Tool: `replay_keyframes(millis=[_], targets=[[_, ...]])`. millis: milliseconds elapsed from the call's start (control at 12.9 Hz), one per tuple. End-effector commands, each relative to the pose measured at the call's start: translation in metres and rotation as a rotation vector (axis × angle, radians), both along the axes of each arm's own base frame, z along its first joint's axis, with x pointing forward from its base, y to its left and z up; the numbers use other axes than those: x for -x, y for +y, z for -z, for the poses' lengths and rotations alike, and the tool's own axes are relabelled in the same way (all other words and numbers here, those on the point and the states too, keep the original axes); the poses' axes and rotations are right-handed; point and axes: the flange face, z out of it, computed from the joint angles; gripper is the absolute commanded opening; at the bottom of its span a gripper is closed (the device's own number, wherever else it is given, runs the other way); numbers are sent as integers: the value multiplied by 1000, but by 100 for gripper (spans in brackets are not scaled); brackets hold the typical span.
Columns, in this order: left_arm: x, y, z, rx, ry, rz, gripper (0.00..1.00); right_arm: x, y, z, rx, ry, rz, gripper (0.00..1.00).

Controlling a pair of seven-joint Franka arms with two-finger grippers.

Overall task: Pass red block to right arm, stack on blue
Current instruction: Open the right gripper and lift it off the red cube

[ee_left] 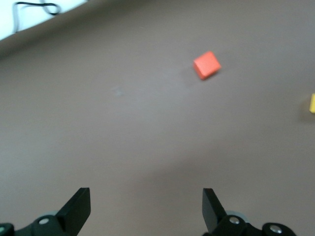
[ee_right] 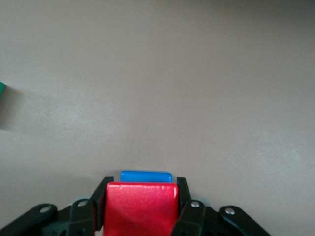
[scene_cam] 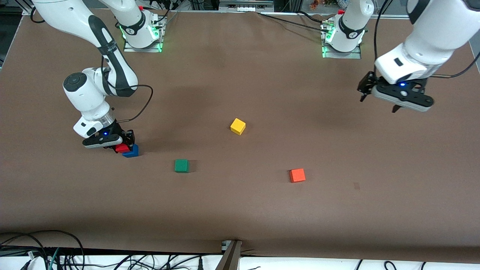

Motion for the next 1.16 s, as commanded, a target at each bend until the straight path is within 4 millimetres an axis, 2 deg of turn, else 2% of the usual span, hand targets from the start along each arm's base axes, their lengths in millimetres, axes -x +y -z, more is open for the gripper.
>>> replay_keyframes(millis=[0,155,311,388,543,699,932,1087], targets=[[-8,60,-26,19,-48,-116,100,0,3,-8,-11,-17,7,100],[-8,78,-45,75,-64,-171,100,-2,5,-13,-11,-25,0,100],[-4,84,-59,77,-34,-241,100,-7,6,-25,-12,-25,-9,100],[-1,80,-61,76,-2,-313,100,-10,6,-31,-12,5,-14,100],[6,53,-60,63,41,-407,100,-21,6,-45,-14,94,-18,100],[8,45,-59,11,41,-412,100,-36,5,-69,-19,195,-15,100],[7,60,-57,14,47,-429,100,-57,-4,-117,-24,343,1,100],[8,59,-58,13,54,-430,100,-64,-18,-155,-14,431,14,100]])
